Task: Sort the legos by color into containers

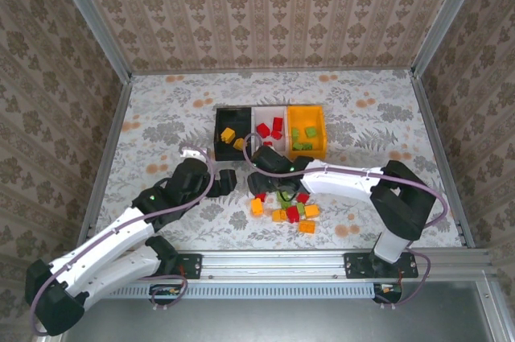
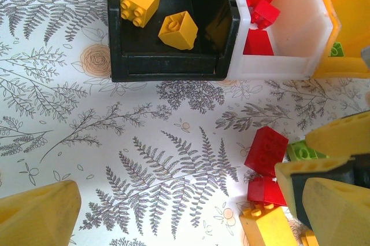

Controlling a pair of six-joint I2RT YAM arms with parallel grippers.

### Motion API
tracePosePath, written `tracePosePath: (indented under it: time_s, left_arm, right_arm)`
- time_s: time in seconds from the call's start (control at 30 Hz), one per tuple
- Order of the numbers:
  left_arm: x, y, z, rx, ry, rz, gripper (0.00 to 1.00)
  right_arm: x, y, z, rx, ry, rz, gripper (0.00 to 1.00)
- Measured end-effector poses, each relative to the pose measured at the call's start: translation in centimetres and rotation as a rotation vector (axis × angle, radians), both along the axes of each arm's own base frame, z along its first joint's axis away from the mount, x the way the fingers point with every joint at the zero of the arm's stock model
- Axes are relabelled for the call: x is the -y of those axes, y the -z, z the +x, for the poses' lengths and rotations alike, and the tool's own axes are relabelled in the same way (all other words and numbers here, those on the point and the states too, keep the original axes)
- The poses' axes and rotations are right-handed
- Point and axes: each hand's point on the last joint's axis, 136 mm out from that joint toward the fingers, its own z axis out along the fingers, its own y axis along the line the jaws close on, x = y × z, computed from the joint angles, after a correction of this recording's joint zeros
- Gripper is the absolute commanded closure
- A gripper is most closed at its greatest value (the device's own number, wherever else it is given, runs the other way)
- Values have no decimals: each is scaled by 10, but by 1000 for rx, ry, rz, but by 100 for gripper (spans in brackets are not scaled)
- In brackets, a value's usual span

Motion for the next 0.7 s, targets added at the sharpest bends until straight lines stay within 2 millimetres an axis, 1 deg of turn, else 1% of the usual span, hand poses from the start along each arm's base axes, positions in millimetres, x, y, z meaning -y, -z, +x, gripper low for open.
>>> tracePosePath:
  time_s: [0.1,0.2,0.27,0.37,0.47,0.6,0.63,0.7]
  left_arm:
    - [-2,1,0,0,-7,-2,0]
    - [-4,1,0,2,-11,-5,0]
    - [-4,1,0,2,-11,-5,0]
    - [-6,0,0,3,-17,-7,0]
    - [-8,2,1,1,-25,-6,0]
    - [-9,3,1,-6,-27,-7,0]
    - [-10,4,1,-7,-28,-7,0]
    - [-10,5,0,-11,-27,-7,0]
  right_arm:
    - [-1,4,15,7,37,-20,30]
    - [1,20,22,-3,54,-67,28]
    - [5,32,20,-21,53,-105,27]
    - [10,45,17,-44,40,-149,27]
    - [10,45,17,-42,31,-164,30]
    - [21,48,16,-48,47,-205,39]
    - [25,50,16,-50,54,-212,40]
    - [34,53,16,-58,72,-223,38]
